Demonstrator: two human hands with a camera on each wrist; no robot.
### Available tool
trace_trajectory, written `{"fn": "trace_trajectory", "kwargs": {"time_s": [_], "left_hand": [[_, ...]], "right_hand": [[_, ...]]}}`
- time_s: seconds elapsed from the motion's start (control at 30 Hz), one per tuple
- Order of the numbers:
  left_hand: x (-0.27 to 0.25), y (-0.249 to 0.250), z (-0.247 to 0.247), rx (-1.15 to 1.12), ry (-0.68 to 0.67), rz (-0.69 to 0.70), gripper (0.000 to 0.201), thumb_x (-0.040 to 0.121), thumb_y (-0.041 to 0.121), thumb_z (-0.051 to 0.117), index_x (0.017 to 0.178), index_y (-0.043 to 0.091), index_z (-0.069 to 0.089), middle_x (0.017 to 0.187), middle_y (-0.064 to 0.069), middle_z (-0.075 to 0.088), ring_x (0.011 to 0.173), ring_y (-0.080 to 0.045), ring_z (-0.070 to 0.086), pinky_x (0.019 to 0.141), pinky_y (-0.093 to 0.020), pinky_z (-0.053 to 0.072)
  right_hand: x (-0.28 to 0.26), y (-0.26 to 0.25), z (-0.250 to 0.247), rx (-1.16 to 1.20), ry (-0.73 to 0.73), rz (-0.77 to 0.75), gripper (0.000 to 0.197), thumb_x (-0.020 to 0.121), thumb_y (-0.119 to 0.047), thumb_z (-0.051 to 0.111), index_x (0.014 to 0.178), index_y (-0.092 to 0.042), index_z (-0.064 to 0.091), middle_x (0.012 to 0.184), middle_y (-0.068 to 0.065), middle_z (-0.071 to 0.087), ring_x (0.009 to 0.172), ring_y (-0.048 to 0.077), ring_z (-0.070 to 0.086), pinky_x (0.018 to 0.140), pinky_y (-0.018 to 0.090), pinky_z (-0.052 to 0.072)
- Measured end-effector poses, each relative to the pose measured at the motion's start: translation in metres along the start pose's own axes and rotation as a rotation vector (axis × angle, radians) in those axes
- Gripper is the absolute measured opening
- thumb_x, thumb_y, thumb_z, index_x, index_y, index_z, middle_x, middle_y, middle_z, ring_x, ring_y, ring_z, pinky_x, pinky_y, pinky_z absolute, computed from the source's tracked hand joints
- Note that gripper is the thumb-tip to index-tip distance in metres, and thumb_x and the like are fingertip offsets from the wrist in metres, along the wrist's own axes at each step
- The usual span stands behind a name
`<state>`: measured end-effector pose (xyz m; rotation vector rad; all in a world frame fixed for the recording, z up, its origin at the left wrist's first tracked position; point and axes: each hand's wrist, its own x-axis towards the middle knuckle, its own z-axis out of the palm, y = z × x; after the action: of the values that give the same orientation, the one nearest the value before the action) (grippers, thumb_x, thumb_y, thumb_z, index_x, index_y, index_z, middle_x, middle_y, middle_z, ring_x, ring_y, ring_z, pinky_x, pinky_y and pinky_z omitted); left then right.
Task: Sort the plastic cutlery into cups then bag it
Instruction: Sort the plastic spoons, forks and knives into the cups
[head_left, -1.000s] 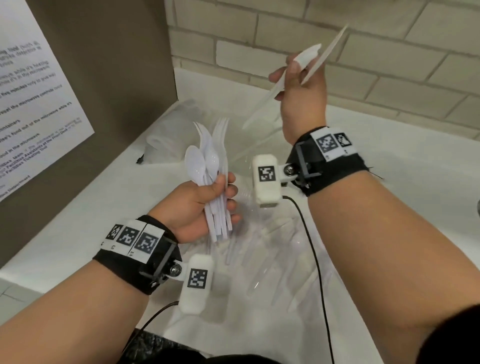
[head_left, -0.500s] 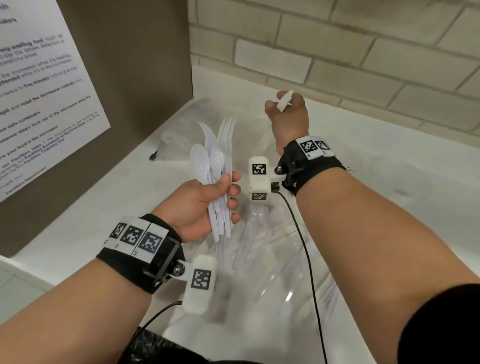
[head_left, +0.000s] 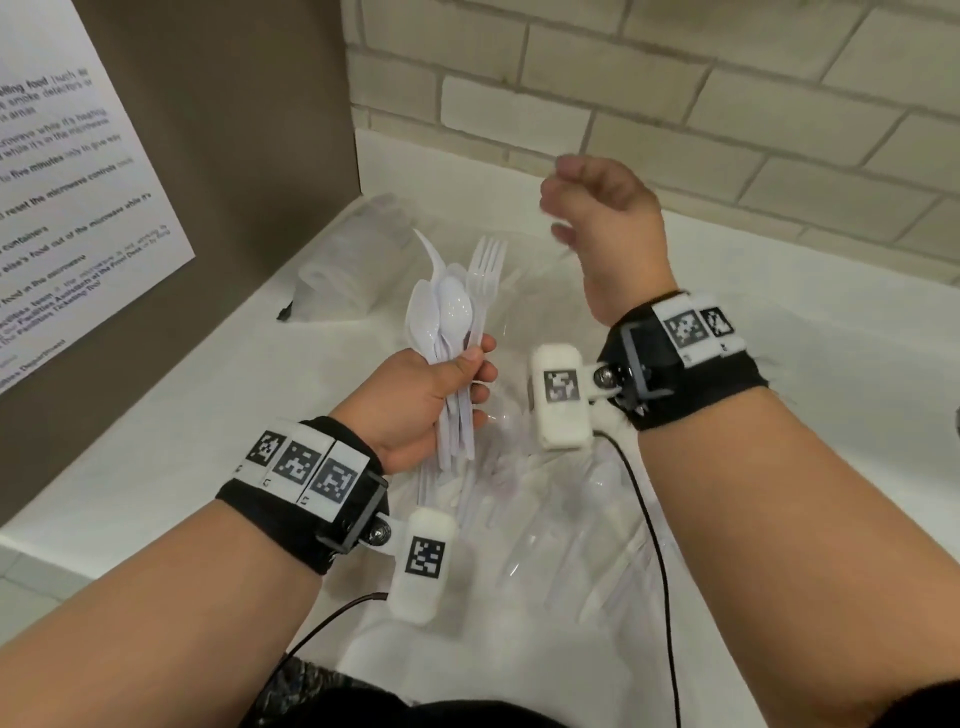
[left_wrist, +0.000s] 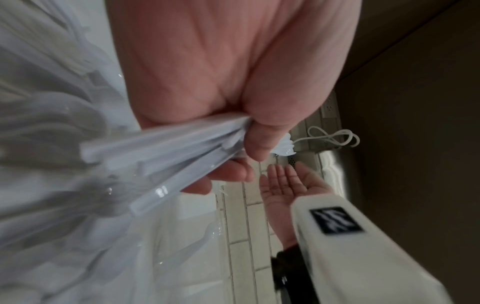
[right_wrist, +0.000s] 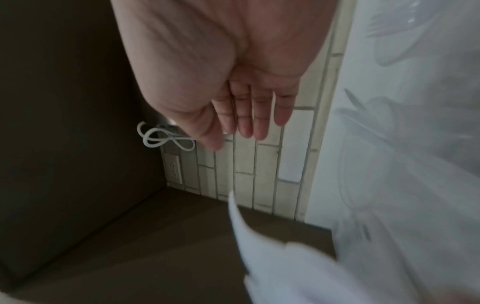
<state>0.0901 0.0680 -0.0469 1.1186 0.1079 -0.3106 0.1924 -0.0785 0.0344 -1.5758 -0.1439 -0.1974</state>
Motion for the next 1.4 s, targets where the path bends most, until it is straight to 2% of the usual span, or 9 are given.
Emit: {"fn": "trace_trajectory", "kwargs": {"time_s": [0.13, 0.4, 0.53, 0.67, 0.8, 0.93, 1.07, 1.17, 1.4], "left_hand": [[0.003, -0.003, 0.015, 0.087, 0.046, 0.044, 0.015, 0.099, 0.014, 0.048, 0.102, 0.014, 0.063, 0.074, 0.000, 0.060, 0.066, -0.013, 0.060, 0.065, -0.027, 0.055], [0.007, -0.021, 0.029, 0.598, 0.122, 0.121, 0.022, 0.098, 0.023, 0.048, 0.117, 0.013, 0.055, 0.082, 0.005, 0.060, 0.065, -0.012, 0.055, 0.063, -0.028, 0.047], [0.010, -0.024, 0.034, 0.841, 0.151, 0.185, 0.042, 0.097, 0.033, 0.046, 0.132, 0.010, 0.040, 0.109, -0.004, 0.063, 0.096, -0.024, 0.061, 0.083, -0.035, 0.050], [0.008, -0.020, 0.042, 0.884, 0.075, 0.218, 0.036, 0.098, 0.028, 0.046, 0.130, 0.013, 0.037, 0.104, 0.004, 0.055, 0.085, -0.009, 0.055, 0.068, -0.020, 0.044], [0.005, -0.024, 0.041, 0.704, -0.031, 0.111, 0.042, 0.095, 0.040, 0.049, 0.133, 0.022, 0.044, 0.117, 0.001, 0.059, 0.102, -0.018, 0.057, 0.089, -0.038, 0.049], [0.000, -0.029, 0.038, 0.443, -0.073, 0.023, 0.022, 0.098, 0.037, 0.048, 0.101, 0.025, 0.067, 0.086, -0.010, 0.054, 0.079, -0.023, 0.052, 0.076, -0.038, 0.048], [-0.002, -0.028, 0.035, 0.238, -0.151, -0.042, 0.023, 0.099, 0.029, 0.047, 0.098, 0.020, 0.068, 0.076, 0.000, 0.059, 0.068, -0.015, 0.049, 0.066, -0.031, 0.043], [-0.002, -0.025, 0.034, 0.141, -0.188, -0.061, 0.024, 0.099, 0.025, 0.045, 0.107, 0.018, 0.067, 0.076, 0.004, 0.063, 0.068, -0.012, 0.047, 0.066, -0.030, 0.038], [-0.004, -0.019, 0.040, 0.068, -0.230, -0.073, 0.028, 0.096, 0.025, 0.047, 0.113, 0.008, 0.063, 0.072, -0.002, 0.066, 0.064, -0.011, 0.059, 0.064, -0.026, 0.052]], "right_hand": [[-0.052, 0.009, -0.005, -0.144, -0.156, 0.146, 0.028, 0.082, -0.037, 0.070, 0.077, -0.011, 0.059, 0.074, 0.003, 0.057, 0.069, 0.015, 0.053, 0.062, 0.027, 0.043], [-0.060, -0.004, -0.024, 0.240, 0.032, 0.072, 0.020, 0.102, -0.020, 0.038, 0.086, -0.013, 0.045, 0.067, 0.004, 0.054, 0.064, 0.022, 0.058, 0.068, 0.038, 0.052], [-0.064, -0.013, -0.035, 0.012, -0.016, 0.065, 0.016, 0.092, -0.022, 0.062, 0.081, -0.012, 0.056, 0.059, -0.003, 0.052, 0.049, 0.016, 0.039, 0.050, 0.030, 0.036], [-0.073, 0.003, -0.030, -0.116, -0.085, 0.159, 0.014, 0.080, -0.016, 0.075, 0.073, -0.013, 0.064, 0.063, -0.001, 0.059, 0.044, 0.010, 0.043, 0.046, 0.026, 0.034], [-0.069, 0.005, -0.029, -0.103, 0.016, 0.124, 0.013, 0.089, -0.014, 0.063, 0.076, -0.013, 0.061, 0.067, 0.000, 0.062, 0.049, 0.005, 0.051, 0.052, 0.024, 0.039], [-0.066, -0.012, -0.033, -0.012, 0.153, 0.011, 0.009, 0.097, -0.015, 0.048, 0.090, -0.012, 0.052, 0.068, 0.008, 0.064, 0.055, 0.015, 0.056, 0.050, 0.027, 0.044], [-0.065, -0.031, -0.044, 0.195, 0.220, -0.066, 0.006, 0.101, -0.012, 0.038, 0.102, -0.015, 0.043, 0.065, 0.006, 0.045, 0.043, 0.021, 0.054, 0.051, 0.037, 0.055], [-0.066, -0.027, -0.048, 0.011, 0.209, -0.058, 0.005, 0.096, -0.016, 0.050, 0.100, -0.017, 0.048, 0.066, 0.002, 0.045, 0.040, 0.014, 0.040, 0.042, 0.025, 0.039], [-0.088, 0.000, -0.042, -0.219, -0.124, 0.278, 0.041, 0.075, -0.030, 0.080, 0.108, -0.013, 0.062, 0.074, -0.002, 0.064, 0.044, 0.001, 0.056, 0.035, 0.015, 0.034]]}}
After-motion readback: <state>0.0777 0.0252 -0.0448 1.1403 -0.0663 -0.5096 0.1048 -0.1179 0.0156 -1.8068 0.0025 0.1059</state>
